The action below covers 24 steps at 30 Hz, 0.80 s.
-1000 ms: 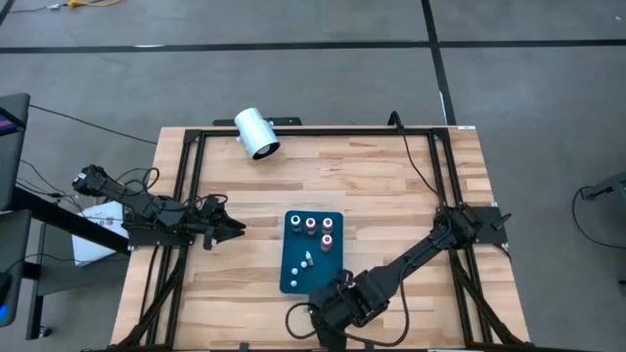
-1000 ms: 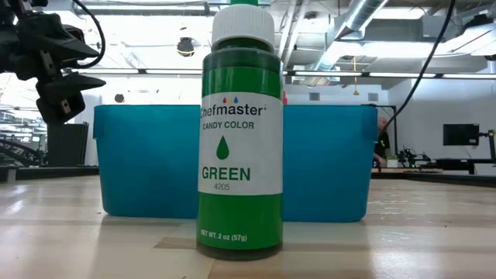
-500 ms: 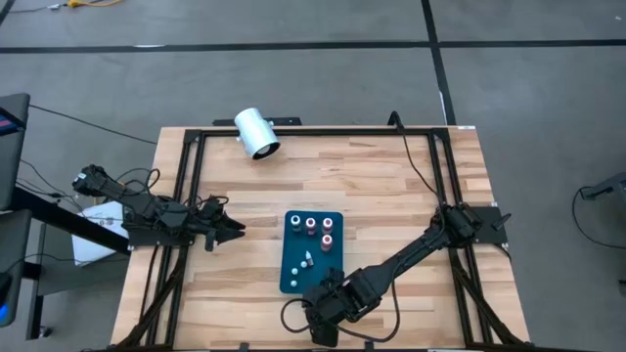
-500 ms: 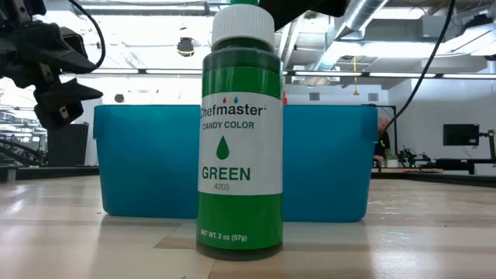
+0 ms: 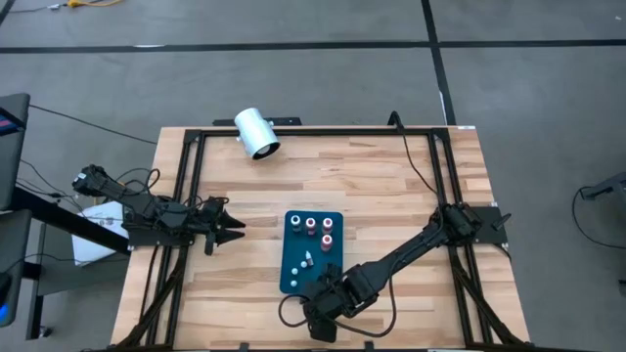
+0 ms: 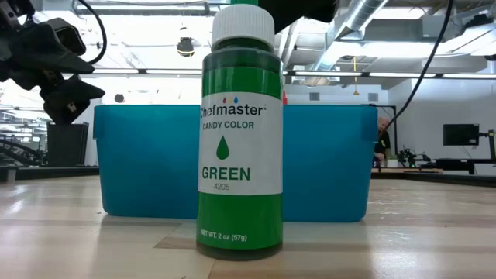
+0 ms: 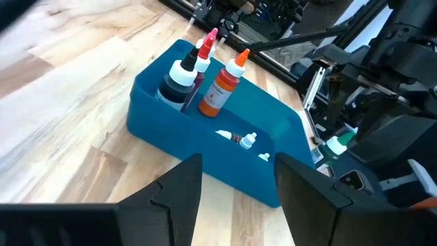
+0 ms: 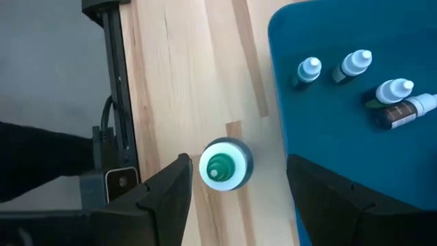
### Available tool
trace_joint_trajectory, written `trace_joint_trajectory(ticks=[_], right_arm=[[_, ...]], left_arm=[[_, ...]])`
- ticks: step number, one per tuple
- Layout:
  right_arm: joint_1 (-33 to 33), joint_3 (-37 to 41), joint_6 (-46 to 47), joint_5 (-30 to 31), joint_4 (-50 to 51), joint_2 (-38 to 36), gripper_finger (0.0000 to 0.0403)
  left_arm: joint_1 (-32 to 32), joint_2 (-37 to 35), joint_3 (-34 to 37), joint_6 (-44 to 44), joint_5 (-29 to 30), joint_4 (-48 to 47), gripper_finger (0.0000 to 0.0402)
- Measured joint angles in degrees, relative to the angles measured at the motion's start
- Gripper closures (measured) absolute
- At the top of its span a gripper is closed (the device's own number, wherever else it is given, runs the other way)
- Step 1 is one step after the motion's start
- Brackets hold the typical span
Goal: Pick & Place food coloring
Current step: Put the large green food coloring bottle into the blue bin
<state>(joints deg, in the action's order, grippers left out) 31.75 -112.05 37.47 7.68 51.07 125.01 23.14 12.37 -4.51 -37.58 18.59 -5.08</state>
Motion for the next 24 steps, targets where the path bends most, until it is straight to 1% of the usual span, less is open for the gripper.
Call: trace_joint_trajectory(ticks=[10, 13, 14, 16, 24], right_arm=[[-0.02, 0.00, 0.18, -0.26, 0.08, 0.02, 0.0178], [-0.07, -0.10, 0.57, -1.93, -1.82, 1.78, 0.0181], [0.01, 0.14, 0.59, -2.58, -0.85, 2.10, 0.0184], [0.00, -0.12, 0.85, -3.60, -3.33, 3.58, 0.0191], [-0.02, -0.07, 1.03, -2.60, -3.43, 3.76, 0.0226]], left_arm=[[0.00, 0.01, 0.01, 0.32, 0.07, -0.35, 0.0227], [0.00, 0.00, 0.01, 0.32, 0.07, -0.35, 0.0227], [0.00, 0.01, 0.00, 0.32, 0.07, -0.33, 0.0227], [0.00, -0.01, 0.00, 0.26, 0.07, -0.37, 0.0227], [0.04, 0.03, 0.00, -0.22, -0.34, -0.32, 0.0227]])
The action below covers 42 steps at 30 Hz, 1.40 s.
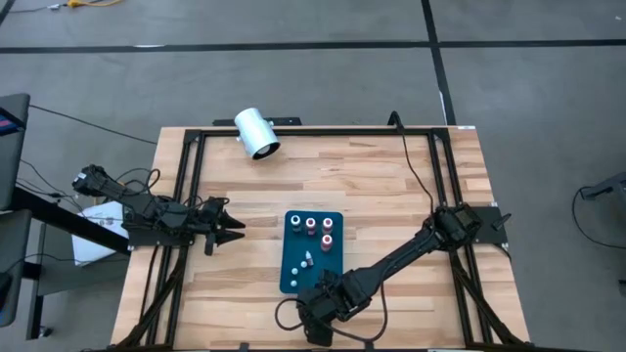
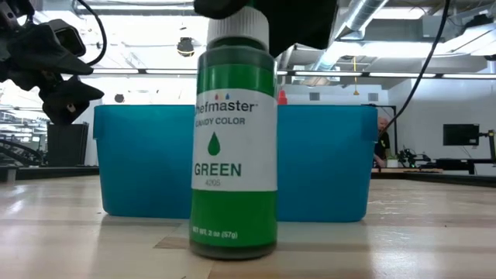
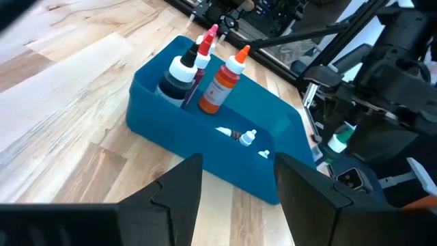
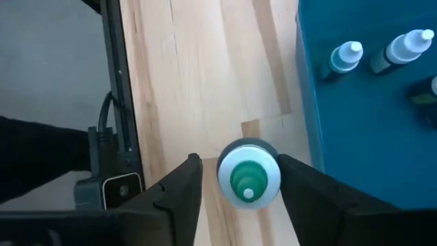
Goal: Pick & Place food coloring
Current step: Put the large green food coloring bottle into the blue bin
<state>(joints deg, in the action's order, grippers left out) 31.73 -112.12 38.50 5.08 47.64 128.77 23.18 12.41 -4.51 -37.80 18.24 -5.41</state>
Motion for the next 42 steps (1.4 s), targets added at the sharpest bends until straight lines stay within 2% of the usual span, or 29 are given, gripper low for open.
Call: trace_joint_trajectory(ticks=[11, 16, 20, 28, 37, 42], right_arm=[[0.02, -1.17, -1.26, 0.37, 0.75, 0.20, 0.0298], [0.07, -4.16, -1.54, 0.24, 2.30, 0.23, 0.0291], [0.05, -9.56, -3.04, 0.01, 6.15, 0.20, 0.0284], [0.06, -22.53, -5.11, 0.50, 19.61, 0.13, 0.0297], [-0.76, -21.75, -4.28, 5.72, 30.19, -2.58, 0.0296], [-1.97, -21.68, -5.57, 8.72, 30.94, -2.67, 0.0292]], left_arm=[[-0.04, 0.06, 0.02, -1.98, 0.04, -0.20, 0.0227], [-0.04, 0.06, 0.01, -2.07, 0.04, -0.22, 0.0227], [-0.04, 0.06, 0.01, -2.07, 0.04, -0.24, 0.0227], [-0.04, 0.06, 0.02, -2.07, 0.06, -0.25, 0.0227], [-0.04, 0.08, 0.02, -1.09, 0.17, -0.31, 0.0227], [-0.04, 0.08, 0.02, -0.74, 0.43, -0.33, 0.0227]])
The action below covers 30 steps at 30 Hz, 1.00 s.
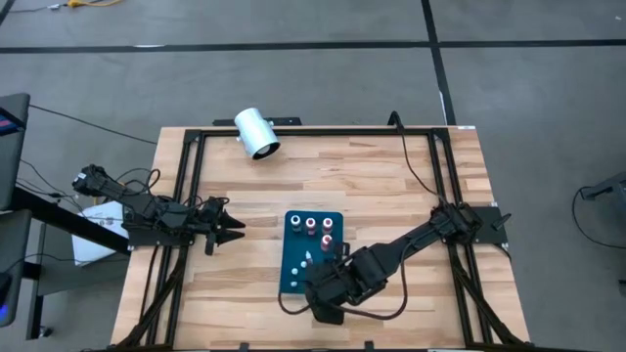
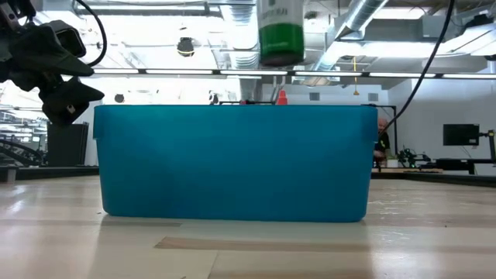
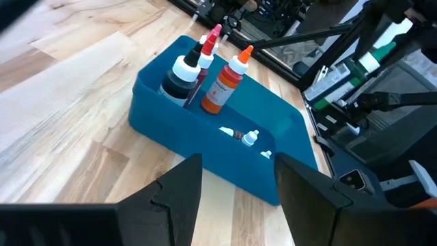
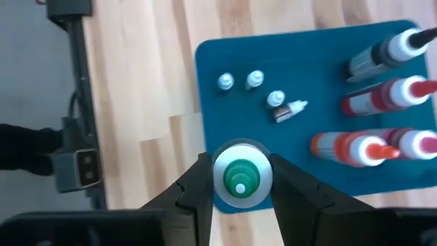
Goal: Pick & Place food coloring
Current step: Put the large green food coloring bottle into the blue bin
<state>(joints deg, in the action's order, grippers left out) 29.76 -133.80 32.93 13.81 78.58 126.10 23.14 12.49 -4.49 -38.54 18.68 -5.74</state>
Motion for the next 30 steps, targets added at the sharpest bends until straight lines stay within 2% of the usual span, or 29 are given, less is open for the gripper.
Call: trace_joint_trajectory(ticks=[7, 17, 30], right_arm=[[-2.07, 0.51, -1.73, 1.77, 1.53, 0.79, 0.0293], [-3.47, 12.71, -1.95, 1.24, -8.38, 0.40, 0.0292], [-3.39, 23.53, -0.02, 1.68, -18.38, 0.28, 0.0291]], left_arm=[[0.00, 0.00, 0.00, -0.05, -0.02, 0.00, 0.0227], [0.01, -0.02, -0.01, -0.05, -0.04, 0.00, 0.0227], [0.02, -0.02, 0.00, 0.43, -0.44, -1.64, 0.0227]])
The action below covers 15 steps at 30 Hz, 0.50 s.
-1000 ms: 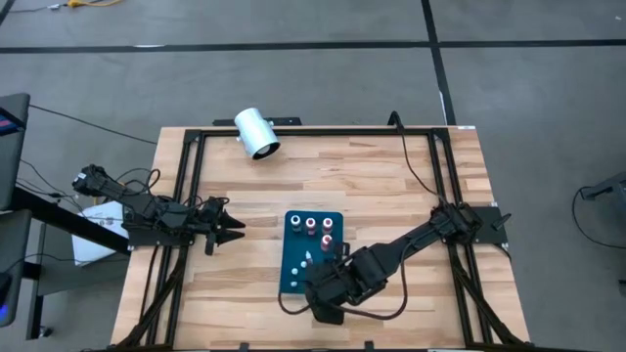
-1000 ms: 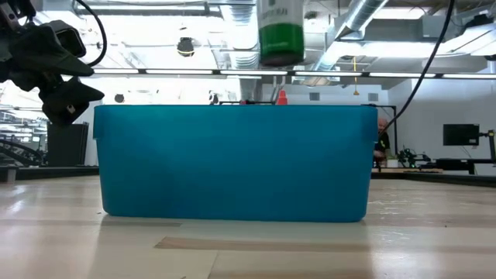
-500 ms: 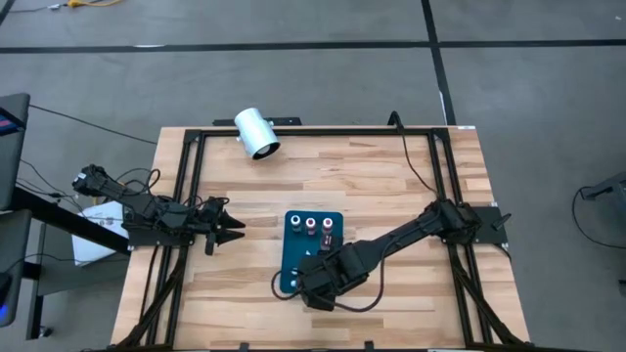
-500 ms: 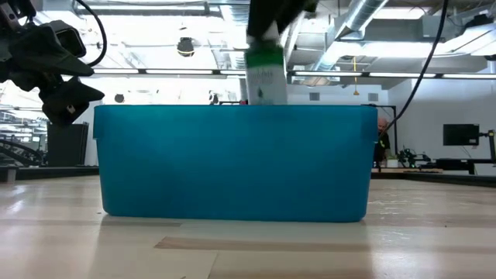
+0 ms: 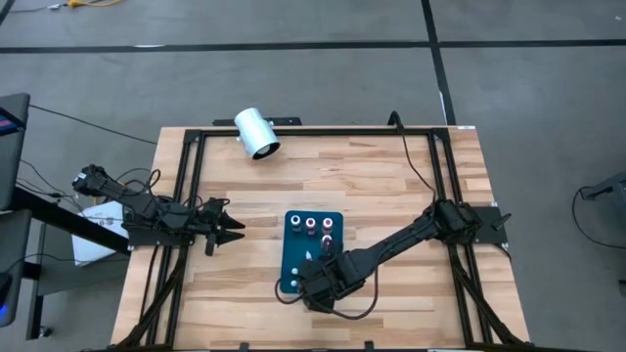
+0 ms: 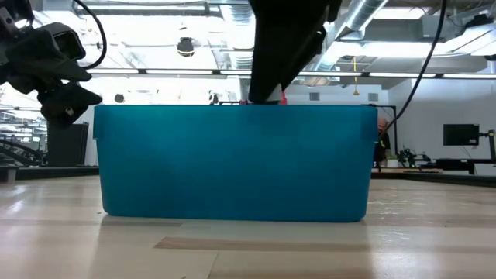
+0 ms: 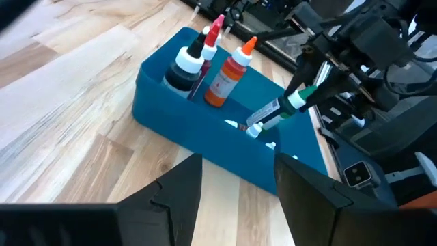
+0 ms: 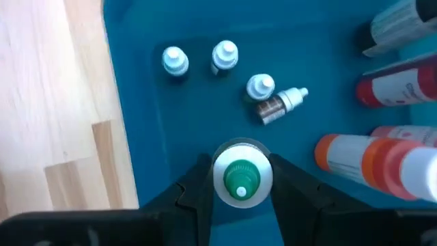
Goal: Pick & Place food coloring
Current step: Put the large green food coloring bottle into the blue bin
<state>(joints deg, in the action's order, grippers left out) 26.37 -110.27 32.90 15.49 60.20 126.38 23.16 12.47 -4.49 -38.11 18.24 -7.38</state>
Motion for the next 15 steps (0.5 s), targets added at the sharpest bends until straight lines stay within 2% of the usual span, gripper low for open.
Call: trace_joint_trajectory(ticks=[8, 15], right_arm=[[-0.30, 2.19, 0.09, 0.70, -4.28, -0.26, 0.0290], [-0.37, 2.29, 1.63, -0.38, -0.27, -0.69, 0.0290]], left_arm=[[0.00, 0.02, -0.02, 0.00, 0.00, -0.94, 0.0227], [0.00, 0.00, -0.02, 0.00, 0.02, -1.03, 0.0227]])
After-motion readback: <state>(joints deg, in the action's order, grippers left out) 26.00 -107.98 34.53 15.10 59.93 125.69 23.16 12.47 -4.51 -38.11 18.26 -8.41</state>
